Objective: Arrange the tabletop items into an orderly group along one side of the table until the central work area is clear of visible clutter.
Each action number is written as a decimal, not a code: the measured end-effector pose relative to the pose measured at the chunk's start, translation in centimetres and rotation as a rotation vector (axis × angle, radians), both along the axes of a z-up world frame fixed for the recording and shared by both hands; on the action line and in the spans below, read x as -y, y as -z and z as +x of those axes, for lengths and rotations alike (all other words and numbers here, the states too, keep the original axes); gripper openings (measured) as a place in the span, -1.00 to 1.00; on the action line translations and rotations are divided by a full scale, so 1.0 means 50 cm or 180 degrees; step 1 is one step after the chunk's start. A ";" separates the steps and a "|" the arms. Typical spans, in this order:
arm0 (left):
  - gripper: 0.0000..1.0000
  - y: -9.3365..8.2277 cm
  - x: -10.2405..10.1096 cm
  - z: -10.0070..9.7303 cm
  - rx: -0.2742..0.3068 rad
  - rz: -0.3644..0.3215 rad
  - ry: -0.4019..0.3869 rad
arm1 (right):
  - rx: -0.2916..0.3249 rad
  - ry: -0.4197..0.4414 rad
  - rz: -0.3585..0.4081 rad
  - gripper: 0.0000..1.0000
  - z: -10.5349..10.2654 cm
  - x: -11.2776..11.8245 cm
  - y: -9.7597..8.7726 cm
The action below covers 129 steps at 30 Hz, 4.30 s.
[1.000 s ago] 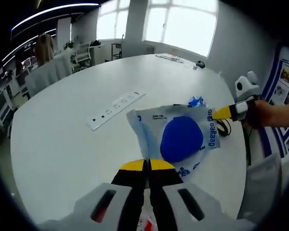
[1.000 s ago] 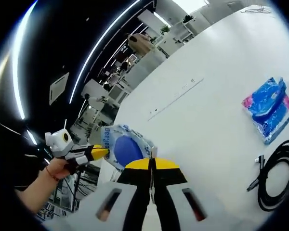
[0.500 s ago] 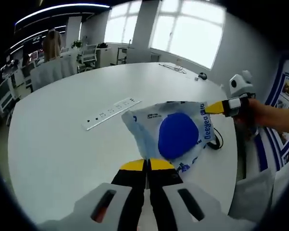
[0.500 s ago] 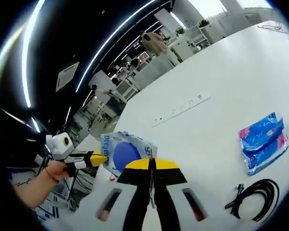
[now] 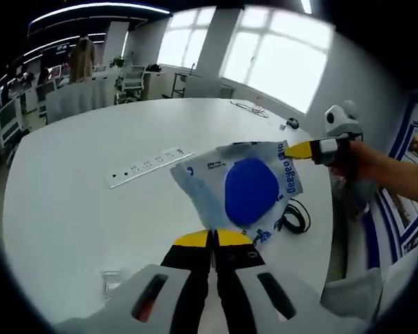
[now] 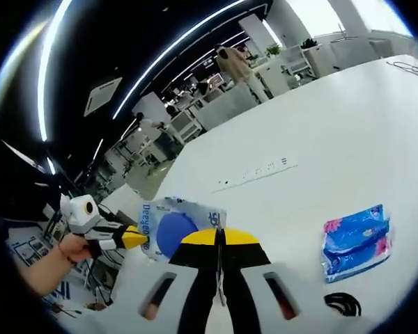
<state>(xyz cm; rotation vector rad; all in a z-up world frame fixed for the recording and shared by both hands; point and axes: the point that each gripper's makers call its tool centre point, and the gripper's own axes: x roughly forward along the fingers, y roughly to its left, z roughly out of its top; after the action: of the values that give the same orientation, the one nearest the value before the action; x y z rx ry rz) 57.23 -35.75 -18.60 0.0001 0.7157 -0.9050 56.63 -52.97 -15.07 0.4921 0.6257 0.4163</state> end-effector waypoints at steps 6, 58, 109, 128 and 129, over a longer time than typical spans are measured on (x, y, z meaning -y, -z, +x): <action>-1.00 0.001 0.022 -0.006 -0.0039 -0.0047 -0.0042 | -0.0013 -0.0072 -0.0140 -1.00 0.004 0.022 0.002; -1.00 0.242 0.103 -0.022 -0.1005 0.0123 -0.0199 | -0.0916 -0.0981 -0.1949 -1.00 0.068 0.103 0.278; -1.00 0.292 0.119 -0.015 -0.1244 -0.0029 -0.0212 | -0.1263 -0.0898 -0.2243 -0.98 0.063 0.125 0.336; -0.97 0.292 0.117 -0.013 -0.1197 -0.0072 -0.0218 | -0.1208 -0.0916 -0.2312 -0.86 0.063 0.126 0.331; -0.97 0.291 0.116 -0.013 -0.1194 -0.0069 -0.0216 | -0.1204 -0.0913 -0.2311 -0.86 0.063 0.125 0.330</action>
<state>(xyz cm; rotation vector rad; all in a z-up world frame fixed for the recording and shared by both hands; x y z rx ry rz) 56.57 -41.56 -33.16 -0.2169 1.0476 -0.8563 59.77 -59.21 -31.55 -0.2262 1.1581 0.3361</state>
